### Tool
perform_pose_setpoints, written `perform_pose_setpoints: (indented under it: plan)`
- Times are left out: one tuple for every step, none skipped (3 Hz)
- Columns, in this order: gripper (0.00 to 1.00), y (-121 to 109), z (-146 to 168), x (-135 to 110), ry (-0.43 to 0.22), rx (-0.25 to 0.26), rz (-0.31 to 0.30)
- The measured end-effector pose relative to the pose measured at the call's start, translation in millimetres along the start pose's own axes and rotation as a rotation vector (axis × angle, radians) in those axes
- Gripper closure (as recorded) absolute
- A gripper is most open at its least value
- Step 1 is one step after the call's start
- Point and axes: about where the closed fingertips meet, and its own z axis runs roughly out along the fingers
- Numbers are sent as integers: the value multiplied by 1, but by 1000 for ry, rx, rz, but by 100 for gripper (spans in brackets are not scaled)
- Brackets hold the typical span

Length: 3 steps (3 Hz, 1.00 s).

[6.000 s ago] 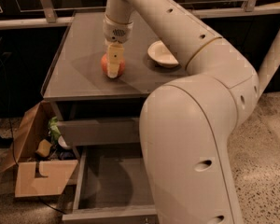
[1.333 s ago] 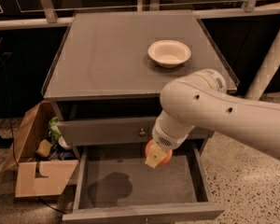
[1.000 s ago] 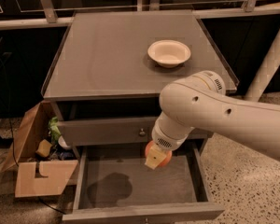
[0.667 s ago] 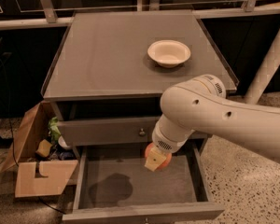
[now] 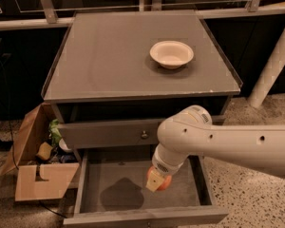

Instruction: Place apple into middle drawer

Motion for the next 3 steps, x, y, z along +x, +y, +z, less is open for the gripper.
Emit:
perform_pose_setpoints:
  plan:
    - [100,6,35,8,7,-47,42]
    - [100,7,39,9,8,-54,45]
    - [100,10,60,11,-4,-84,73]
